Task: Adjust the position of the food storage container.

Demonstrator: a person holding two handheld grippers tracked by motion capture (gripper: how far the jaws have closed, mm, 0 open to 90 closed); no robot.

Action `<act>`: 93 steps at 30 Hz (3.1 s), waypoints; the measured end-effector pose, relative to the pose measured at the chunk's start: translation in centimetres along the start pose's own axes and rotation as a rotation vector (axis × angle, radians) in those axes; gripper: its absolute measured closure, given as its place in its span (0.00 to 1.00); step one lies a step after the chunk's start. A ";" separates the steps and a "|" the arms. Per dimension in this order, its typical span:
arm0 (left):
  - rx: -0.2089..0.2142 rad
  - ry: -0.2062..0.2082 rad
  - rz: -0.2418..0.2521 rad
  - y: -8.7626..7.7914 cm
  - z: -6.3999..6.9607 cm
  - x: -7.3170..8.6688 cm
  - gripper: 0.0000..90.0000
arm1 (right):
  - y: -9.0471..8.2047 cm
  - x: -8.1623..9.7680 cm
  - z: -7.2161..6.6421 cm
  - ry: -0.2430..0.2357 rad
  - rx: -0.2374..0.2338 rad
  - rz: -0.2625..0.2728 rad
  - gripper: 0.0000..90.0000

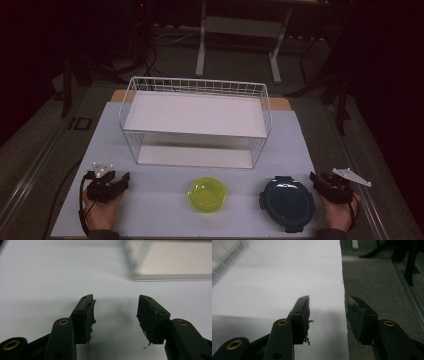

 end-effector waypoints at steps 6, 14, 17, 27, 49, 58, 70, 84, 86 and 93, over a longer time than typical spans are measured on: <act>0.101 0.086 -0.003 -0.2 2.0 -0.3 0.57 | -0.6 -0.4 -1.7 -0.111 -0.063 -0.001 0.56; 0.214 0.142 0.000 -1.0 4.3 -1.0 0.55 | -0.7 -0.6 -2.4 -0.140 -0.081 0.000 0.54; 0.221 0.152 0.014 -1.2 5.0 -1.2 0.54 | -1.0 -0.6 -2.3 -0.133 -0.093 0.009 0.53; 0.311 0.214 0.029 -2.0 8.5 -2.1 0.60 | -1.2 -0.6 -2.4 -0.132 -0.109 0.014 0.50; 0.420 0.342 -0.013 -1.5 14.5 -2.1 0.74 | -1.2 -0.4 -2.1 -0.128 -0.113 0.007 0.48; 0.506 0.401 -0.029 -1.3 17.8 -2.4 0.90 | -1.2 -0.3 -2.1 -0.122 -0.115 0.006 0.48; 0.576 0.418 -0.060 0.1 21.0 -2.4 1.00 | -1.2 -0.2 -2.2 -0.123 -0.119 0.005 0.48; 0.633 0.512 -0.115 2.3 26.6 -2.0 1.00 | -1.2 -0.2 -2.1 -0.120 -0.122 0.005 0.48; 0.635 0.519 -0.123 2.7 27.2 -1.9 1.00 | -1.2 -0.1 -2.1 -0.122 -0.123 0.004 0.48; 0.615 0.565 -0.155 3.8 28.6 -1.2 1.00 | -1.1 -0.1 -2.1 -0.121 -0.123 0.005 0.48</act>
Point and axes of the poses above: each handheld gripper's, and its own axes: y roughly forward along the jaws, x roughly out of its underside, z roughly to its right, the point moved 5 cm from there along y, roughly forward along the jaws, and after that the axes turned 11 degrees about x, right-handed, at the moved point
